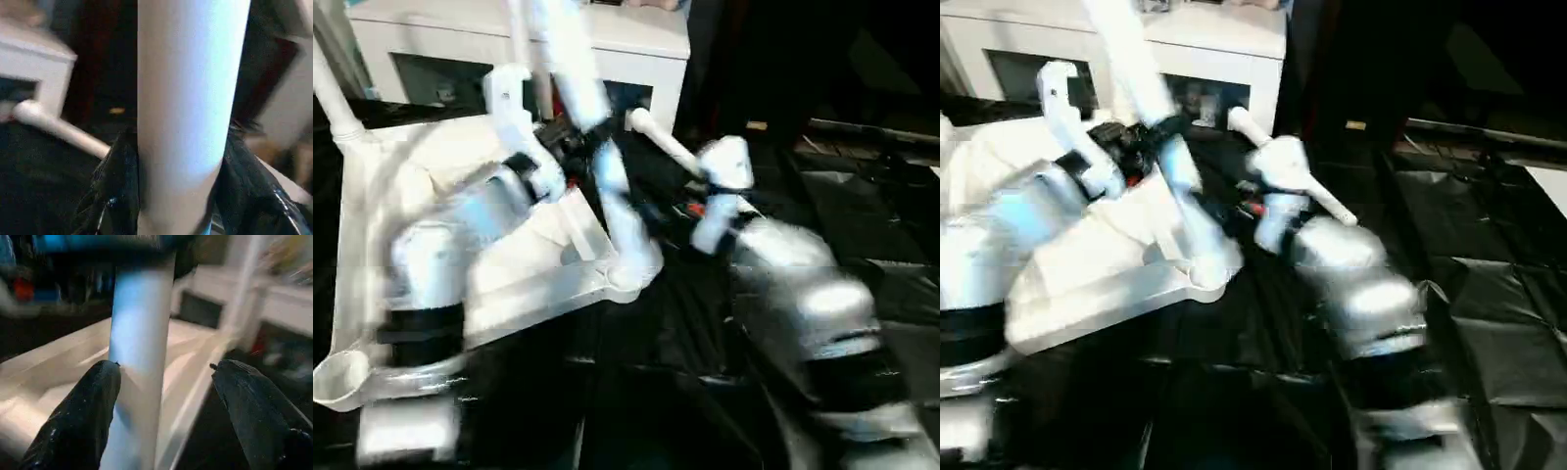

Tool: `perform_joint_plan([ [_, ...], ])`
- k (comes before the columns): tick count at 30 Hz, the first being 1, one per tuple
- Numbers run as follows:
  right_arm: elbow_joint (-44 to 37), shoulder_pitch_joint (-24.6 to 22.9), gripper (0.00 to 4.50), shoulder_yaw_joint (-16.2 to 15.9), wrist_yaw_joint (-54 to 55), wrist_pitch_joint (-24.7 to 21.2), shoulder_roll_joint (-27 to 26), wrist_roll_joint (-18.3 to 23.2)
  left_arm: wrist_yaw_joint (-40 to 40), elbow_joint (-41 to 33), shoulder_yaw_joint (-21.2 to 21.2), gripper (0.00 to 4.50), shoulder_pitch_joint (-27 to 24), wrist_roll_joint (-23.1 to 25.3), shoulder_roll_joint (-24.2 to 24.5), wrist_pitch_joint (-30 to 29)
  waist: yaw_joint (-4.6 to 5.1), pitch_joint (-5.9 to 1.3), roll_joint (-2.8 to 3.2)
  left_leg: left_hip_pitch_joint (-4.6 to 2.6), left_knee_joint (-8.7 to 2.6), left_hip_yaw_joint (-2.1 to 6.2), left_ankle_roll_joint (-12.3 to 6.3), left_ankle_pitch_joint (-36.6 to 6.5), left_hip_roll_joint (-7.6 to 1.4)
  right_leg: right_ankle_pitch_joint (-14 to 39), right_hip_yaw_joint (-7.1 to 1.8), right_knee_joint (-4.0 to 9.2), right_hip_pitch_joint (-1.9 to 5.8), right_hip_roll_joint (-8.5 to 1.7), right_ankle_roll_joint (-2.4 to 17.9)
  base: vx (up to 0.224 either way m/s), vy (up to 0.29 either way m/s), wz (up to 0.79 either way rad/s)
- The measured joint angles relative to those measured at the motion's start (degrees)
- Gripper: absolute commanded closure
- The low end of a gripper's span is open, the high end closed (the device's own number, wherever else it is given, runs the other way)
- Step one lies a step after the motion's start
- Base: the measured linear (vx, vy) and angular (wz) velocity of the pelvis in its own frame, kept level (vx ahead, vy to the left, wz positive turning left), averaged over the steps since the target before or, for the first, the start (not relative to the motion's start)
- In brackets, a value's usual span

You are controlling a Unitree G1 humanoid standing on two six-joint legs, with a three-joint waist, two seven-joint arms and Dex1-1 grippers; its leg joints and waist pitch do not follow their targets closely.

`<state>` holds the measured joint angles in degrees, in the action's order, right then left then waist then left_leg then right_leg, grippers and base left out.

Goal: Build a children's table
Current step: Pick table leg

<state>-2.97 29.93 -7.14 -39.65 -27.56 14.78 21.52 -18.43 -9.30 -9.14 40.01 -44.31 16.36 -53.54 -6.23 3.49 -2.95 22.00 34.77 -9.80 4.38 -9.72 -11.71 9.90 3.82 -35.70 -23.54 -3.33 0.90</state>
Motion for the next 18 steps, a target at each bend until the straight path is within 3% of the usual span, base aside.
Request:
perform_joint_plan([
  [5,-1.96,0.0,1.11,-0.01,-5.81,-7.67,3.39,6.03,-7.95,-1.02,1.96,2.73,0.77,-2.6,3.31,-0.13,-0.21,0.01,-0.03,-0.04,0.0,-0.01,0.01,0.01,0.0,0.07,0.0,-0.07,-0.01,0.0,-0.12,0.0,0.0,0.0],
  [14,-3.86,1.53,1.11,1.22,-7.14,-15.14,5.74,10.45,-13.51,0.19,-2.86,2.73,5.66,-9.59,3.26,-0.17,-0.25,0.0,-0.02,-0.15,0.02,0.02,0.15,0.09,-0.01,0.08,0.02,-0.18,0.06,0.0,-0.15,0.0,0.0,0.0],
  [18,-4.95,1.57,1.46,2.16,-7.16,-17.4,5.85,12.66,-14.66,1.47,-3.62,2.73,5.77,-10.91,3.44,-0.18,-0.39,0.0,-0.01,-0.17,0.02,0.04,0.15,0.09,-0.01,0.08,0.04,-0.17,0.11,0.0,-0.15,0.0,0.0,0.0],
])
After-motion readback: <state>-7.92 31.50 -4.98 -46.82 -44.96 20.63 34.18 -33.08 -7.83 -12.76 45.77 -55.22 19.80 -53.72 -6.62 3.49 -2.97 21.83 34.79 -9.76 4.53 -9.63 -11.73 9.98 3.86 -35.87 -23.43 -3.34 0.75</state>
